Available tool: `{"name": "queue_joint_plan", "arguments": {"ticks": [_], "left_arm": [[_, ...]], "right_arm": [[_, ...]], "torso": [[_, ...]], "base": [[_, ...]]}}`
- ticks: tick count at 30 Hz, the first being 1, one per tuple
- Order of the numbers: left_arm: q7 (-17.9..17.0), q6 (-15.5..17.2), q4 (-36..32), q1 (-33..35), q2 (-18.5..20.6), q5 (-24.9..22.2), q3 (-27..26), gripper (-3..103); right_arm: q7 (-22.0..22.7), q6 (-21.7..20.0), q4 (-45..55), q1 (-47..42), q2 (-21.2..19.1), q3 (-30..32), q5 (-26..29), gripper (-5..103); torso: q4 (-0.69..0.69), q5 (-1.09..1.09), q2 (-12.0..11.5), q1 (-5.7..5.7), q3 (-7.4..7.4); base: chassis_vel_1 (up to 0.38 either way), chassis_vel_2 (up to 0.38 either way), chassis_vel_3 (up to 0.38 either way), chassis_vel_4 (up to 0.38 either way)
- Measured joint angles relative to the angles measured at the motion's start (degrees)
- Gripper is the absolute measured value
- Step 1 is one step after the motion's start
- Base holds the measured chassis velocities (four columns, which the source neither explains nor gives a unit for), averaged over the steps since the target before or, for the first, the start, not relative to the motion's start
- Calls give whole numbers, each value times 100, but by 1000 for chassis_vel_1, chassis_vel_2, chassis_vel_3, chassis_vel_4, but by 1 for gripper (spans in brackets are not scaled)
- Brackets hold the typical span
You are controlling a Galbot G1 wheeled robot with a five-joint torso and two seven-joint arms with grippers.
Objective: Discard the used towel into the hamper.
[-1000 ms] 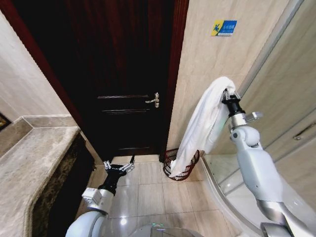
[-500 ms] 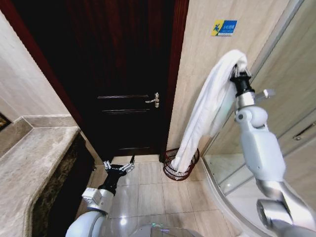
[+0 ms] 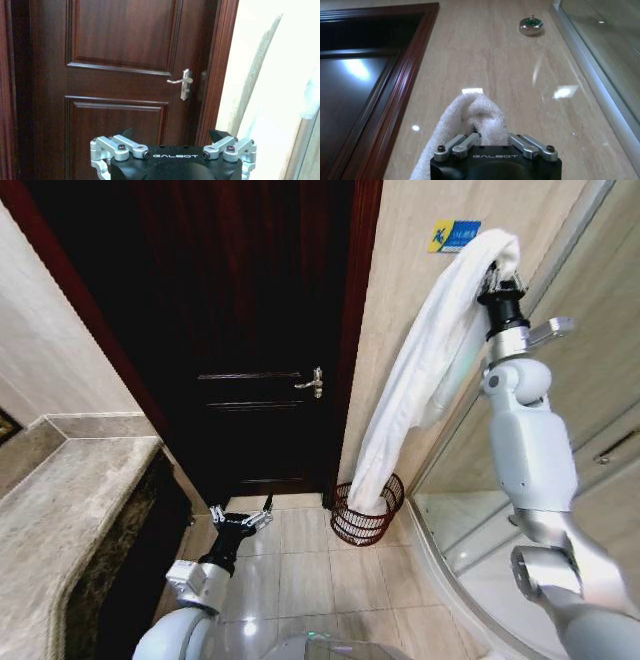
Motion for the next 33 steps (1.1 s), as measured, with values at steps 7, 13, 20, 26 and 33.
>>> {"name": "queue_joint_plan", "arguments": {"ticks": [7,13,20,26,33], "left_arm": [[0,0,0,0,0,0,0,100],[0,0,0,0,0,0,0,100],[0,0,0,0,0,0,0,100],[0,0,0,0,0,0,0,100],[0,0,0,0,0,0,0,100]], "right_arm": [[0,3,200,-444,9,158,-27,12],[-36,38,351,-1213,74,397,-91,12],[-89,122,423,-1728,131,475,-151,12],[-128,193,488,-2050,237,533,-247,12],[-224,241,494,-2213,308,562,-298,12]], "torso": [[0,-2,0,0,-1],[-1,1,0,0,0],[0,-2,0,-1,-1],[0,0,0,-1,-1],[0,-1,0,-1,-1]], "base": [[0,0,0,0],[0,0,0,0],[0,0,0,0],[0,0,0,0],[0,0,0,0]]}}
